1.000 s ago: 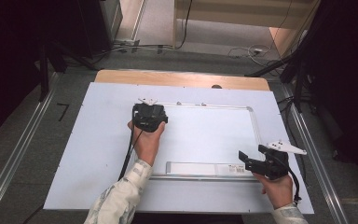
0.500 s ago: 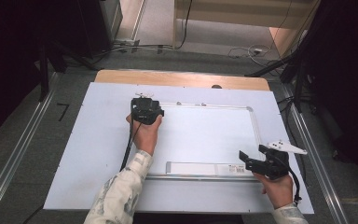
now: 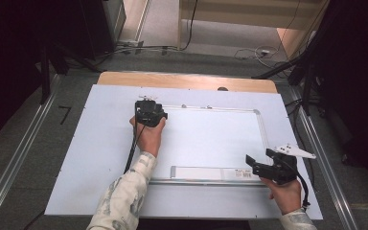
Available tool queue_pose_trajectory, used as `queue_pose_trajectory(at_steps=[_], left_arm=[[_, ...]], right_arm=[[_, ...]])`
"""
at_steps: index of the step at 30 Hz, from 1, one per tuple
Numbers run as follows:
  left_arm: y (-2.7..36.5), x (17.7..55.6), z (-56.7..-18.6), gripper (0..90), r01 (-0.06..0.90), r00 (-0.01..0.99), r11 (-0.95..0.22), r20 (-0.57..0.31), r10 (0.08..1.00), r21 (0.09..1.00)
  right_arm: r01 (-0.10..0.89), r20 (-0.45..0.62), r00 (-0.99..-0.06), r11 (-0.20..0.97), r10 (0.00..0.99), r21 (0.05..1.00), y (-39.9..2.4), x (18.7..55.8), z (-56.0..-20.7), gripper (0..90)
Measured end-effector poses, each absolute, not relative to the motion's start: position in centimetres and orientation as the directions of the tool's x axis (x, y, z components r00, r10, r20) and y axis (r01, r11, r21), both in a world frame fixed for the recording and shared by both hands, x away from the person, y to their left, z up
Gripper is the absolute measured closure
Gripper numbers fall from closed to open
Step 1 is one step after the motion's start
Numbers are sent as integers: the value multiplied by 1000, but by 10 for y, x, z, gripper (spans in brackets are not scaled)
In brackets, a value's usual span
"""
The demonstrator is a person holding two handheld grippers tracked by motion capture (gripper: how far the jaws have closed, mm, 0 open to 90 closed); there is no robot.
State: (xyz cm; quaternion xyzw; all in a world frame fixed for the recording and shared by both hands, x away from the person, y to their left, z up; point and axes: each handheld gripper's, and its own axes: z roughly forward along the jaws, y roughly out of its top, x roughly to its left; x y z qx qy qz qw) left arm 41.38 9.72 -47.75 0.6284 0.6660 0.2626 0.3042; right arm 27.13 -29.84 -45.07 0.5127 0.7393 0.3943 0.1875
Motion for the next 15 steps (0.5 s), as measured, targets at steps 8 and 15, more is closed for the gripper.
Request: queue_pose_trajectory(at_steps=[8,15], left_arm=[[92,418,-490,411,694,-35,61,-51,998,717],[93,418,-490,291,702,-1,52,-72,997,710]], right_arm=[[612,129,-402,161,907,775,-299,271,-451,126],[610,127,-405,164,905,775,-299,271,-451,126]])
